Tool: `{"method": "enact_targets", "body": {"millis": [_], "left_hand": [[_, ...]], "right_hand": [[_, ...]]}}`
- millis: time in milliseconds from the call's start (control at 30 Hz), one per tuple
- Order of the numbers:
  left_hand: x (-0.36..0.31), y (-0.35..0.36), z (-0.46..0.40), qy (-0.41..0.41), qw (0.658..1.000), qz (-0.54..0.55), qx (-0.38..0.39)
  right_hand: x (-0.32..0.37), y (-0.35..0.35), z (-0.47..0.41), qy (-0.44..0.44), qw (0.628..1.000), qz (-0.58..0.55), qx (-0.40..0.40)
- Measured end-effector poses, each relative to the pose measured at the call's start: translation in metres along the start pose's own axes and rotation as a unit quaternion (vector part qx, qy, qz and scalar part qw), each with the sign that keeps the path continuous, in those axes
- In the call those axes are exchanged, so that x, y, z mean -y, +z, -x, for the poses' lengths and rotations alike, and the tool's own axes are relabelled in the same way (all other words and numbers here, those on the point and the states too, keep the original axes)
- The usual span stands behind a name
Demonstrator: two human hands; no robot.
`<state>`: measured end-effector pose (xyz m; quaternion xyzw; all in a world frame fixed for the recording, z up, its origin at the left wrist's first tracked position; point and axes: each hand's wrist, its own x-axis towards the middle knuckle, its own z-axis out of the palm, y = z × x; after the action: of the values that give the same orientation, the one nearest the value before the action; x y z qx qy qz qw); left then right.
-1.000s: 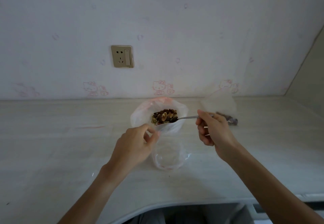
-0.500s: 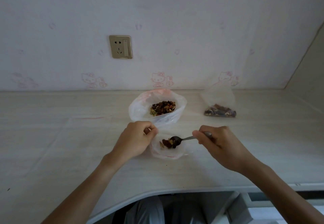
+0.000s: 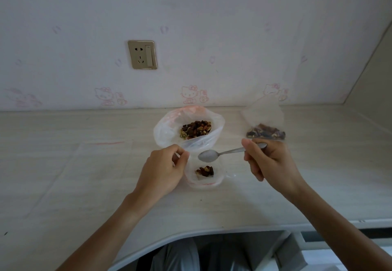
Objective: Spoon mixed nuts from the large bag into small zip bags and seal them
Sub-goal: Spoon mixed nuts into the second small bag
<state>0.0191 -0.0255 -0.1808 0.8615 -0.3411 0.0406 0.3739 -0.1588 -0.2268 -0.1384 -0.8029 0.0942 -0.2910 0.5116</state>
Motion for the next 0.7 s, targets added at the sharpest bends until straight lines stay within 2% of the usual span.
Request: {"method": "enact_targets", "body": {"millis": [67, 133, 333, 400, 467, 500, 600, 700], "left_hand": [[0.001, -0.004, -0.002, -0.004, 1.000, 0.005, -0.004], [0.003, -0.011, -0.004, -0.001, 1.000, 0.020, -0.014], [0.010, -0.033, -0.029, 0.023, 0.985, 0.065, -0.158], [0.012, -0.035, -0.039, 0.011, 0.975, 0.051, -0.218], [0.017, -0.031, -0.051, -0.033, 0.969, 0.034, -0.243], [0.020, -0.027, -0.057, -0.068, 0.971, 0.022, -0.227], [0.026, -0.012, -0.069, -0.153, 0.983, 0.007, -0.102], [0.030, 0.003, -0.071, -0.159, 0.985, 0.040, -0.058]], "right_hand": [[-0.005, 0.005, -0.005, 0.092, 0.992, -0.086, -0.009], [-0.010, 0.010, -0.012, 0.147, 0.979, -0.138, -0.019], [-0.010, 0.024, -0.042, 0.196, 0.964, -0.168, -0.065], [-0.008, 0.028, -0.053, 0.203, 0.964, -0.157, -0.071], [-0.005, 0.031, -0.064, 0.207, 0.966, -0.136, -0.073], [-0.004, 0.033, -0.068, 0.210, 0.967, -0.123, -0.073], [-0.002, 0.041, -0.078, 0.217, 0.971, -0.087, -0.059], [-0.002, 0.051, -0.083, 0.220, 0.974, -0.044, -0.038]]}}
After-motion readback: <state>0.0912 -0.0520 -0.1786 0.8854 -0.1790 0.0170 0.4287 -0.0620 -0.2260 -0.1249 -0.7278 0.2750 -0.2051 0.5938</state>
